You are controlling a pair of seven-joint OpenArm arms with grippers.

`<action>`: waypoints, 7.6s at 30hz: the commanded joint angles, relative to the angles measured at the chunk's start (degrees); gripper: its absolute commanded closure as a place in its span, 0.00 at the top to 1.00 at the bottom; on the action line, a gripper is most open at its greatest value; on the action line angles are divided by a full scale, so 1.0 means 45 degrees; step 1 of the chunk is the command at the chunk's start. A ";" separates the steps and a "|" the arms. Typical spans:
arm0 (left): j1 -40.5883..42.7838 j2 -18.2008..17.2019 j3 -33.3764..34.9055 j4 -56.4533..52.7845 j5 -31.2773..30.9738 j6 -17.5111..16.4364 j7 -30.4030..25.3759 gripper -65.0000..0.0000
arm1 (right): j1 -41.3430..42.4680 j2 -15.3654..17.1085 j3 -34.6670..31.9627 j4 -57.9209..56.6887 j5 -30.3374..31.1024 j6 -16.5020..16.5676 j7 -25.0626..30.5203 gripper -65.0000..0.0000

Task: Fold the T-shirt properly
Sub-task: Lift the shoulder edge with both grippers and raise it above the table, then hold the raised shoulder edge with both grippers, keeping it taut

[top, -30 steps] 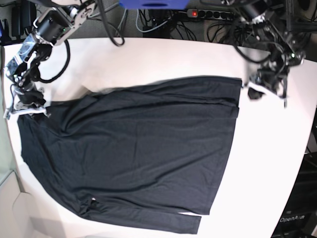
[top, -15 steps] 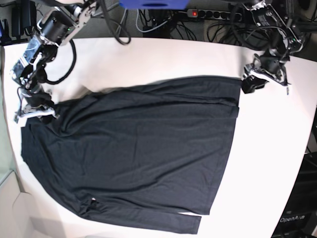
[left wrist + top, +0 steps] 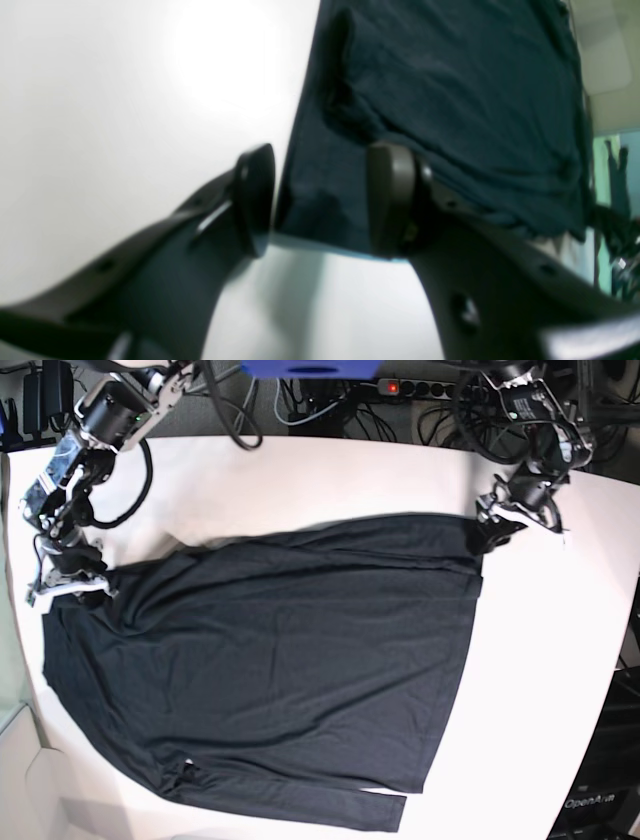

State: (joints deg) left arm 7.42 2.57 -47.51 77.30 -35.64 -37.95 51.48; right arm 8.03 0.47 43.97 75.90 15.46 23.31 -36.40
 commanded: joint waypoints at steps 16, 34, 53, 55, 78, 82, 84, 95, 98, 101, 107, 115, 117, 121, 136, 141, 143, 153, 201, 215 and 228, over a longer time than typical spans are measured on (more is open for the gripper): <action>-0.0194 0.0299 0.0603 0.0024 0.0760 0.0239 0.0740 0.00 | 0.0217 0.0159 -0.0012 0.0257 0.0188 0.0124 0.0246 0.00; -0.2303 0.0357 0.0623 0.0122 -0.2034 0.1626 0.1619 0.00 | 0.0315 0.0198 -0.0031 0.0277 0.0188 0.0143 0.0246 0.00; -0.3632 -0.0033 0.0740 0.0200 -0.3636 0.2837 0.1697 0.00 | 0.0882 0.0491 -0.0754 0.0277 0.0188 0.0143 0.0304 0.00; -0.3808 -0.0209 0.0818 0.0161 -0.3636 0.2857 0.1638 0.00 | 0.1018 0.0687 -0.0754 0.0277 0.0188 0.0143 0.0265 0.00; -0.4531 -0.1811 0.2459 0.0063 -0.1194 0.3677 0.0779 0.00 | 0.1780 0.1585 -0.0950 0.0179 0.0188 0.0104 0.0343 0.00; -0.4882 -0.1811 0.2459 0.0063 -0.0588 0.3677 0.0779 0.00 | 0.1917 0.1664 -0.0950 0.0120 0.0168 0.0104 0.0343 0.00; -0.5078 -0.1811 0.2459 0.0063 -0.0295 0.3677 0.0779 0.00 | 0.1937 0.1781 -0.0950 0.0101 0.0168 0.0104 0.0343 0.00; -0.6015 -0.1714 0.2440 -0.0230 0.1053 0.3677 0.0759 0.00 | 0.2191 0.1878 -0.1653 0.0101 0.0168 0.0104 0.0343 0.00; -0.6386 -0.1792 0.2459 -0.1109 0.1170 0.3638 0.0759 0.00 | 0.2230 0.1878 -0.1946 0.0101 0.0168 0.0085 0.0519 0.00; -0.6601 -0.1811 0.2479 -0.1773 0.1170 0.3599 0.0212 0.00 | 0.2230 0.1957 -0.2415 -0.0056 0.0168 0.0085 0.1008 0.00; -0.6660 -0.2222 0.3983 -0.2379 0.1092 0.3677 -0.1214 0.00 | 0.2738 0.2367 -0.2630 -0.1716 0.0168 0.0065 0.1652 0.00; -0.7559 -0.2358 0.4764 -0.4059 0.1150 0.3697 -0.2112 0.00 | 0.3187 0.3031 -0.2649 -0.3279 0.0168 0.0065 0.2219 0.00; -0.7676 -0.2358 0.4764 -0.4352 0.1170 0.3677 -0.2249 0.00 | 0.3011 0.3031 -0.2649 -0.3181 0.0168 0.0065 0.2199 0.00; -0.7715 -0.2378 0.4784 -0.4488 0.1170 0.3677 -0.2425 0.00 | 0.2503 0.2953 -0.2903 -0.2771 0.0168 0.0085 0.2199 0.02; -0.7637 -0.2534 0.4784 -0.4547 0.1170 0.3658 -0.2425 0.00 | 0.1018 0.3363 -0.4661 -0.0857 0.0148 0.0104 0.2297 0.42; -0.7598 -0.2554 0.4784 -0.4547 0.1170 0.3638 -0.2425 0.00 | 0.1058 0.3832 -0.4818 -0.1404 0.0148 0.0104 0.2317 0.44; -0.7520 -0.2554 0.4784 -0.4547 0.1170 0.3638 -0.2445 0.00 | 0.1233 0.3910 -0.4818 -0.1736 -0.0047 0.0104 0.2590 0.44; -0.7461 -0.2554 0.4784 -0.4547 0.1170 0.3638 -0.2425 0.00 | 0.1214 0.3832 -0.4876 -0.2830 -0.1141 0.0143 0.3899 0.44; -0.8457 -0.2554 0.4764 -0.4547 0.1189 0.3677 -0.2542 0.00 | 0.2620 0.3930 -0.4876 -0.3689 -0.2704 0.0143 0.3919 0.00; -0.8672 -0.2515 0.4784 -0.5758 0.1795 0.3638 -0.3695 0.00 | 0.3285 0.4106 -0.6322 -0.3728 -0.2723 0.0143 0.3938 0.00; -0.8711 -0.2554 0.4784 -0.5915 0.1795 0.3599 -0.4418 0.00 | 0.3285 0.4457 -0.6341 -0.4139 -0.2743 0.0143 0.3958 0.00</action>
State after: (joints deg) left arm -29.69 -8.29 -26.02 49.82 -26.57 -20.99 33.12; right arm 21.43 19.38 15.20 56.55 2.92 23.62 -19.68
